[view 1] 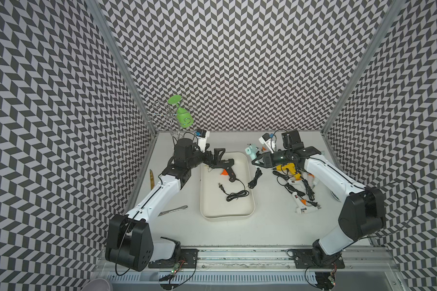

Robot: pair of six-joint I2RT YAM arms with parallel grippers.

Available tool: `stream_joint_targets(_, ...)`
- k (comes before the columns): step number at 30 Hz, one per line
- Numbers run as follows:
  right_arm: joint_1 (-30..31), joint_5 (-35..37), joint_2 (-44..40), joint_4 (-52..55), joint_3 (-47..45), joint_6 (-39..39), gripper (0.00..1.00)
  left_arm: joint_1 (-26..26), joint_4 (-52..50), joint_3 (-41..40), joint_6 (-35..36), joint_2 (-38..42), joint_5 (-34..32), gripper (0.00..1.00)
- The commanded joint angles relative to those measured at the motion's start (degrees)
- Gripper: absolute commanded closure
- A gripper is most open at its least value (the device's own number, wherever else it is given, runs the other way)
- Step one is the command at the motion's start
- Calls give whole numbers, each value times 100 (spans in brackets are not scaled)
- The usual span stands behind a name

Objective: Put the hot melt glue gun into the storage box
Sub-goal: Pick up the hot melt adhesive gun from the center of the board, then place the hot melt adhesive gun in the storage box.

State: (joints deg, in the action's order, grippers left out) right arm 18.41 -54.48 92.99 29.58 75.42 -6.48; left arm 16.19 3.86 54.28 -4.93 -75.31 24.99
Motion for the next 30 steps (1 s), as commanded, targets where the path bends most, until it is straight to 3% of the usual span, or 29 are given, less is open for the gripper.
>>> stream_joint_targets(1, -48, -1735, -6, -1085, -293, -605, 79, 90, 721, -398, 1083, 318, 303, 1)
stream_joint_targets(6, -31, -1820, -116, -2866, -883, -711, 79, 236, 1279, -1136, 1887, 758, 158, 1)
stream_joint_targets(10, 103, -1820, -114, -2872, -923, -711, 79, 711, 2027, -1765, 2643, 965, -200, 0)
stream_joint_targets(16, 451, -1820, -168, -2871, -1055, -711, 79, 1234, 2956, -2107, 3548, 642, -702, 3)
stream_joint_targets(20, 539, -1820, -256, -2869, -1338, -711, 79, 1444, 4185, -2403, 3901, 449, -1038, 4)
stream_joint_targets(26, 597, -1820, -423, -2958, -1438, -711, 79, 1611, 5090, -2478, 4136, 150, -847, 8)
stream_joint_targets(30, 663, -1820, -419, -2932, -1417, -711, 79, 1716, 5175, -2392, 4276, -19, -660, 18)
